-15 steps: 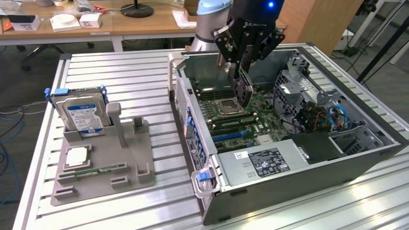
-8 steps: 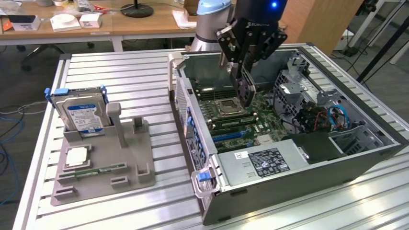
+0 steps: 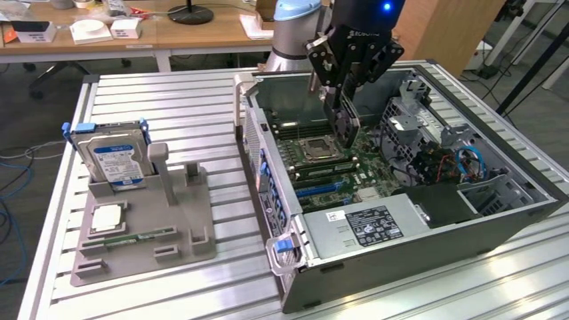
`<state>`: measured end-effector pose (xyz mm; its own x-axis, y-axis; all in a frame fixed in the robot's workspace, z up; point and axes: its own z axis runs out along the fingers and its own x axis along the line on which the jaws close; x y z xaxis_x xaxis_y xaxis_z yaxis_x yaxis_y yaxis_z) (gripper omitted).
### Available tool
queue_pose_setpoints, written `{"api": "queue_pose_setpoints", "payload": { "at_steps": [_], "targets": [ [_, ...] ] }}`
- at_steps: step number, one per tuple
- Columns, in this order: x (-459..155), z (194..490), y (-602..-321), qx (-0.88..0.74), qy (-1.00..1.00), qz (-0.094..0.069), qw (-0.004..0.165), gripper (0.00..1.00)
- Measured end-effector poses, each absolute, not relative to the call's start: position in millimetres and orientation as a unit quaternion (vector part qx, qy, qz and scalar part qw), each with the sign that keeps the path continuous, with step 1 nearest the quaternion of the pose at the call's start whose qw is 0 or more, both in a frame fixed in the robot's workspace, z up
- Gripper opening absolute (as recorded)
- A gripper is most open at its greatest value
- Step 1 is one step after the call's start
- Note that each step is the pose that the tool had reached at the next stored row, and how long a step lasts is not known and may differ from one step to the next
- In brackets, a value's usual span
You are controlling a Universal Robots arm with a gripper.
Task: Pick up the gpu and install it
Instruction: 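Pick up the gpu and move the gpu toward the slot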
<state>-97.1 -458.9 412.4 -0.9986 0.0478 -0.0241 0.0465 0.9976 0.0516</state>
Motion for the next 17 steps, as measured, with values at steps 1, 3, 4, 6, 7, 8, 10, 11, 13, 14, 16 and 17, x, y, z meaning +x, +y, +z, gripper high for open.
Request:
{"api": "queue_pose_setpoints", "payload": {
  "at_steps": [1,3,4,6,7,8,10,11,13,14,16,17],
  "targets": [
    [-96.7,412.4,-458.9,0.024,0.999,0.025,0.013,0.26],
    [-95.8,412.3,-458.8,0.024,0.999,0.025,0.013,0.26],
    [-95.1,412.4,-458.8,0.024,0.999,0.025,0.013,0.26],
    [-93.4,412.4,-458.8,0.024,0.999,0.025,0.013,0.26],
    [-92.3,412.3,-458.8,0.024,0.999,0.025,0.013,0.26],
    [-91.2,412.3,-458.8,0.024,0.999,0.025,0.013,0.26],
    [-89.2,412.4,-458.8,0.024,0.999,0.025,0.013,0.26],
    [-88.3,412.3,-458.8,0.024,0.999,0.025,0.013,0.26],
    [-86.2,412.4,-458.8,0.024,0.999,0.025,0.013,0.26],
    [-85.2,412.4,-458.8,0.024,0.999,0.025,0.013,0.26],
    [-83.2,412.3,-458.8,0.024,0.999,0.025,0.013,0.26],
    [-82.2,412.4,-458.8,0.024,0.999,0.025,0.013,0.26]
  ]
}}
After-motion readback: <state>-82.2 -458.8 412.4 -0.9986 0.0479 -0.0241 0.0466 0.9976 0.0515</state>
